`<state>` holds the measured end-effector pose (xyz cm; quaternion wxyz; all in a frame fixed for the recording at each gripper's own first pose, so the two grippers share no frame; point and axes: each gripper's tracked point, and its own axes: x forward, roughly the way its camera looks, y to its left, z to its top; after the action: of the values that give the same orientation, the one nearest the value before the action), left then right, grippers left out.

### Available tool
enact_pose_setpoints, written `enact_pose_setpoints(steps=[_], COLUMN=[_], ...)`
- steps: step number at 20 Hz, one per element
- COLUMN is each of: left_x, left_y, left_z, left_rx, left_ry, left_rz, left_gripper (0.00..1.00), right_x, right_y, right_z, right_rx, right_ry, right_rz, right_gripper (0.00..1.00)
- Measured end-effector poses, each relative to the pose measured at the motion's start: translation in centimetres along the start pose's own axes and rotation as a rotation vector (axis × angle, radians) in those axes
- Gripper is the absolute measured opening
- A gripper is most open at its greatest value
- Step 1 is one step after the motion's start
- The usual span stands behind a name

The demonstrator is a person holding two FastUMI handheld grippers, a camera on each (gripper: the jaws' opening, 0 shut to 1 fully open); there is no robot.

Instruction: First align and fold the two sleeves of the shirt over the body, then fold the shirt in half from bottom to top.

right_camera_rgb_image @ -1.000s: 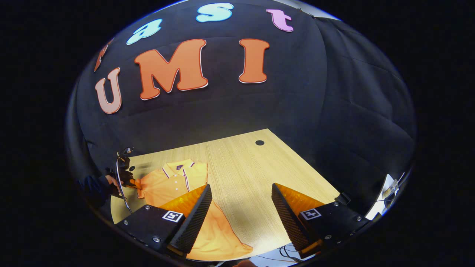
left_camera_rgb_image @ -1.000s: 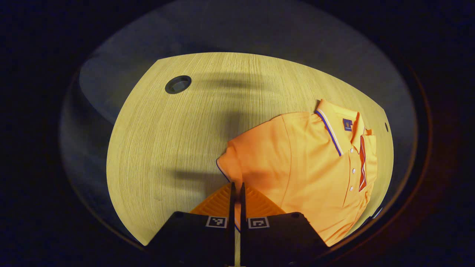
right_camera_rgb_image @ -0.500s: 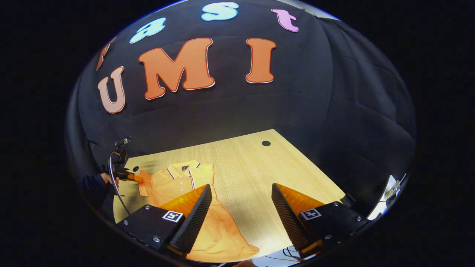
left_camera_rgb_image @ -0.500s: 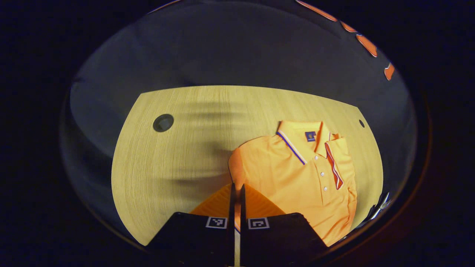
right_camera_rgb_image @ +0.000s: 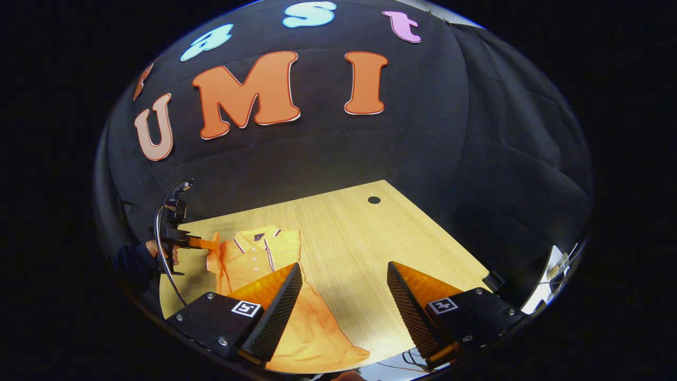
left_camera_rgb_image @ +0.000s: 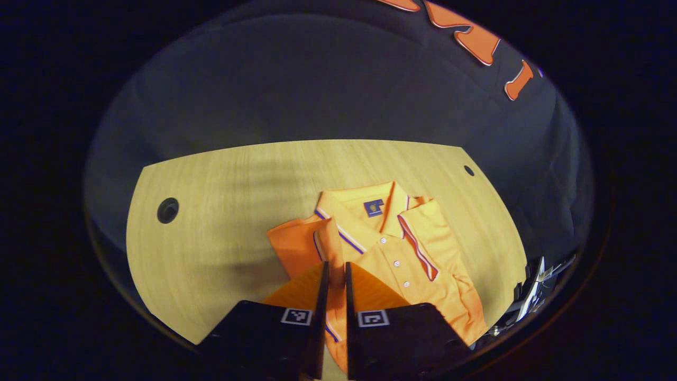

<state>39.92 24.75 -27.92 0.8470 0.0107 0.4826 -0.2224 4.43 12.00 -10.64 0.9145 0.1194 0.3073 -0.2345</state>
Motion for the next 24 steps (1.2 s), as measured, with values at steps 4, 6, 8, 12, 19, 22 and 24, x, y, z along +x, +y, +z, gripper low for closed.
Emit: enact_pose_setpoints(steps=[4,6,8,12,19,22,24], left_x=[-0.2,-1.3,-3.2,-8.7,-19.8,-23.9,-26.4], left_y=[-2.4,-2.2,-2.5,-3.8,-6.2,-7.4,-8.3], left_z=[0.4,0.9,1.7,2.5,2.0,0.6,-1.1], left_rx=[0.002,0.005,0.012,0.044,0.017,0.029,0.022], left_ry=[-0.028,-0.062,-0.12,-0.264,-0.507,-0.614,-0.665], left_rz=[-0.068,-0.035,-0.012,0.049,0.158,0.218,0.242], left_gripper=[0.78,0.94,0.98,0.98,0.98,0.98,0.98], right_x=[0.3,0.6,1.1,1.6,1.4,0.8,0.7], right_y=[0.3,0.6,0.9,1.7,2.7,3.3,3.4], right_z=[0.1,0.7,1.4,3.0,5.0,4.7,4.7], right_rx=[-0.004,-0.008,-0.011,-0.035,-0.067,-0.095,-0.118], right_ry=[-0.006,-0.022,-0.049,-0.125,-0.21,-0.218,-0.236], right_rz=[0.006,0.018,0.036,0.095,0.245,0.311,0.339], right_gripper=[0.99,0.99,0.99,0.98,0.99,0.98,0.98])
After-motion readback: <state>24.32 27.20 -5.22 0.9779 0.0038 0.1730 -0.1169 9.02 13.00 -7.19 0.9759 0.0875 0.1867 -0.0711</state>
